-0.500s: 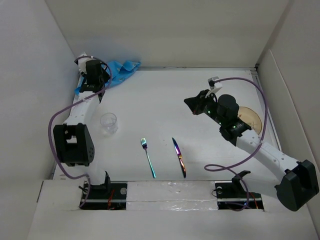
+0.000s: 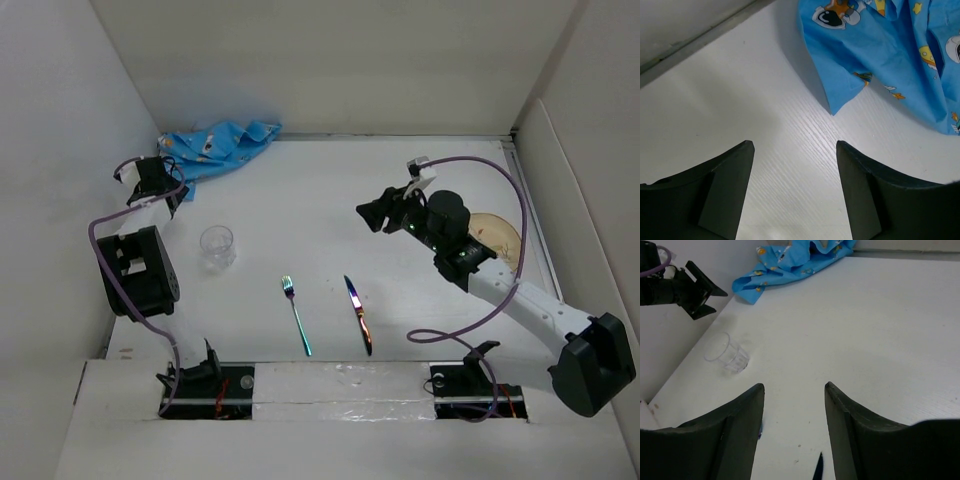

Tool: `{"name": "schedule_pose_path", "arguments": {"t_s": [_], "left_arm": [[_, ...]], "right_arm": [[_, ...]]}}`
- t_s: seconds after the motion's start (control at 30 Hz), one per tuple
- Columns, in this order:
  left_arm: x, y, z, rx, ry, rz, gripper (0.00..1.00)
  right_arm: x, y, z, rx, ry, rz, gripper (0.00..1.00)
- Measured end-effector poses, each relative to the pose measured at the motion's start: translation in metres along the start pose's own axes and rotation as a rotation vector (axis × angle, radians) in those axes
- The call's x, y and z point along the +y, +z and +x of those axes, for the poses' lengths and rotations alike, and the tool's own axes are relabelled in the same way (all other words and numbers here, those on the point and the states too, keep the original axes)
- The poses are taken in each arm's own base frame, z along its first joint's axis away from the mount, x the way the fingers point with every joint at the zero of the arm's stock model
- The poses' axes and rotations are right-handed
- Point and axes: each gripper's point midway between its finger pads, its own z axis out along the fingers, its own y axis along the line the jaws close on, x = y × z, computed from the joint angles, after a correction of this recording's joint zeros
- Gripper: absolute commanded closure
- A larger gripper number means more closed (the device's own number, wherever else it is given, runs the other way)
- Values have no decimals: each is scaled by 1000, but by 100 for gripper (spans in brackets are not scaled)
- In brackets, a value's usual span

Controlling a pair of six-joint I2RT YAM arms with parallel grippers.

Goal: Set the dinner table for one person

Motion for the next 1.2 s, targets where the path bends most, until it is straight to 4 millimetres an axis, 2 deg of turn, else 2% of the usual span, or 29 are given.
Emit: {"name": "schedule_pose_path", "arguments": {"t_s": [0.13,0.27,0.33,0.47,0.7,0.77,0.8,0.87,0.9,0.97,1.03,1.2], "left_arm": [[-5,11,14,30,20,-2,35],[-11,30,28,83,26,10,37],[-12,40,39,116,22,17,41],[-11,49,48,142,12,15,44],[-29,69,38,99,-27,55,52],[-32,75,34,83,-35,57,59],[-34,78,33,77,-36,57,65],[-37,85,30,65,-39,55,65],[-39,87,28,58,-40,59,69],[-42,90,28,54,-40,63,80],[-43,91,29,53,-35,66,98],[-47,90,32,55,-18,75,100]], "right_arm": [[-2,2,5,15,1,2,43],[1,4,9,26,-2,-13,43],[3,6,14,43,-5,-22,43],[5,8,21,61,-10,-32,43],[9,7,22,68,-11,-54,43],[12,7,23,72,-12,-64,43],[15,7,23,73,-13,-72,43],[18,6,23,72,-14,-81,43],[19,6,23,70,-15,-85,43],[21,6,21,66,-15,-92,43],[21,6,20,60,-16,-95,43],[23,8,23,68,-16,-101,43]]}}
